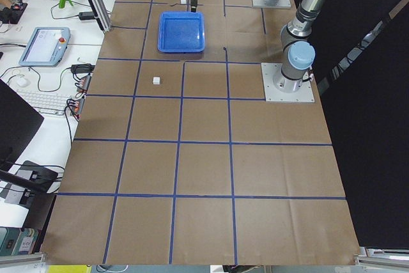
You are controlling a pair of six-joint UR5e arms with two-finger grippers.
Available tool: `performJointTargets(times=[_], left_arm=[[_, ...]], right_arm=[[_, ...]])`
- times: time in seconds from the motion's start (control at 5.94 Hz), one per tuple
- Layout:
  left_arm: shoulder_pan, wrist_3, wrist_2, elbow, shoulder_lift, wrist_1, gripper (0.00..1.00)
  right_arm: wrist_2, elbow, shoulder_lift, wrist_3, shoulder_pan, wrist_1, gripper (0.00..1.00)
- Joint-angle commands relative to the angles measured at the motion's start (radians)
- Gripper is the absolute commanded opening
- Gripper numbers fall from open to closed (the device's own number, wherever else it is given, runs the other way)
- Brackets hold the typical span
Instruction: Assemble white blocks and place on blue tray
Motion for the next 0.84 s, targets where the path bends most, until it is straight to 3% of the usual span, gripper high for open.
performJointTargets(times=[0.0,0.34,0.67], left_arm=[[0.001,0.0,0.003,0.0,0.001,-0.002,0.99],[0.001,0.002,0.003,0.0,0.001,-0.002,0.99],[0.003,0.008,0.003,0.001,0.001,0.0,0.99]], right_arm=[[0.001,0.0,0.001,0.004,0.0,0.001,1.0],[0.003,0.002,0.003,-0.002,-0.003,-0.001,1.0],[0.006,0.002,0.019,-0.283,-0.011,-0.013,1.0]])
